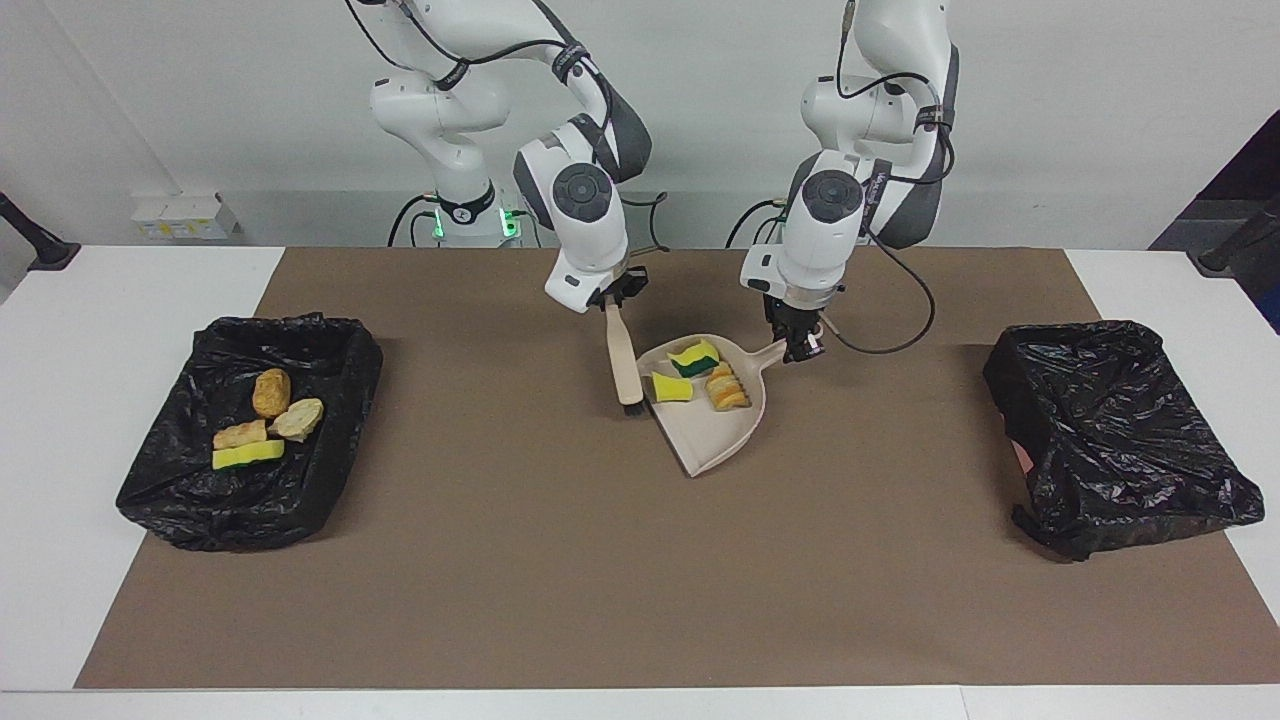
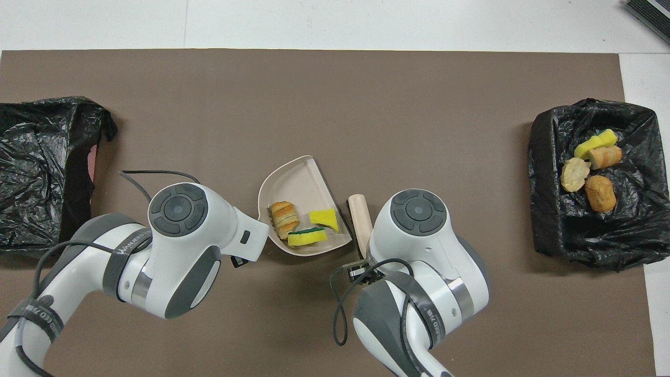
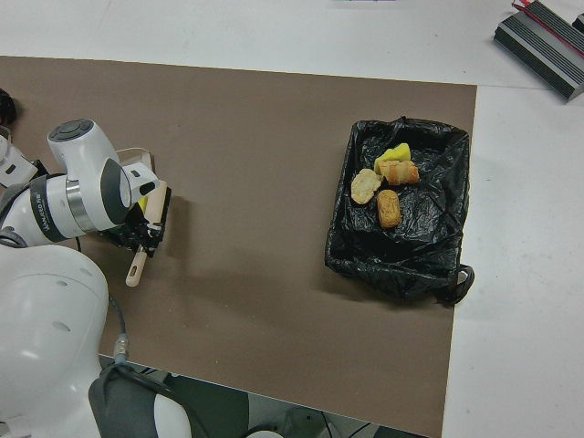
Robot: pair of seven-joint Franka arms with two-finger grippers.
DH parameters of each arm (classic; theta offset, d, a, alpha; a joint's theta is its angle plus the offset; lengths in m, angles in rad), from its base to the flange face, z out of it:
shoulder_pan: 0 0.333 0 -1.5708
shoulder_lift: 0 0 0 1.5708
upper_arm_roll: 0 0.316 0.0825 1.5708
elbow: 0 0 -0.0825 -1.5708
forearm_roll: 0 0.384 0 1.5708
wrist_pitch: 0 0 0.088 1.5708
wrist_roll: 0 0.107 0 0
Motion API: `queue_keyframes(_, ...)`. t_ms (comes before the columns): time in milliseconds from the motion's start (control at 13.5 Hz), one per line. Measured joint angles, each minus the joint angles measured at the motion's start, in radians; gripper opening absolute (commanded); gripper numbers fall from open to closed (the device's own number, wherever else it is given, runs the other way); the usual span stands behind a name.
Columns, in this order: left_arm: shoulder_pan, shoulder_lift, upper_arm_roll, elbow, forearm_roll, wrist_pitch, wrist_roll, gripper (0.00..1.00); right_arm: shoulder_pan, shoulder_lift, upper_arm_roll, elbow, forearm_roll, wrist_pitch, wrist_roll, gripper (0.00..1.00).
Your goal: Sweep and dump trash in bin
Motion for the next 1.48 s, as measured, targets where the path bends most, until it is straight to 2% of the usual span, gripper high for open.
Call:
queue_keyframes(222, 0.034, -0.001, 0.006, 0.005, -0.033, 0.012, -0.003, 0.00, -0.023, -0.017, -0.001, 0.002, -0.036, -0.034, 0.000, 0.00)
queue_keyframes(445, 0.080, -0.017, 0.014, 0.029, -0.038, 0.002, -0.052, 0.00, -0.045, -0.062, -0.001, 0.051, -0.054, -0.154, 0.003, 0.00)
queue_keyframes(741, 0.214, -0.070, 0.027, 0.125, -0.039, -0.133, -0.076, 0.00, -0.003, -0.090, 0.015, 0.068, -0.054, -0.176, 0.145, 0.00)
queue_keyframes(890, 0.304, -0.082, 0.034, 0.184, -0.039, -0.189, -0.078, 0.00, 0.051, -0.089, 0.019, 0.053, -0.053, -0.150, 0.214, 0.00)
queue_keyframes(1186, 0.482, -0.082, 0.043, 0.248, -0.039, -0.198, -0.078, 0.00, 0.210, -0.075, 0.024, -0.016, -0.053, 0.012, 0.355, 0.00)
queue_keyframes(1483, 0.636, -0.079, 0.046, 0.294, -0.065, -0.198, -0.077, 0.00, 0.314, 0.015, 0.025, -0.033, -0.053, 0.146, 0.503, 0.00)
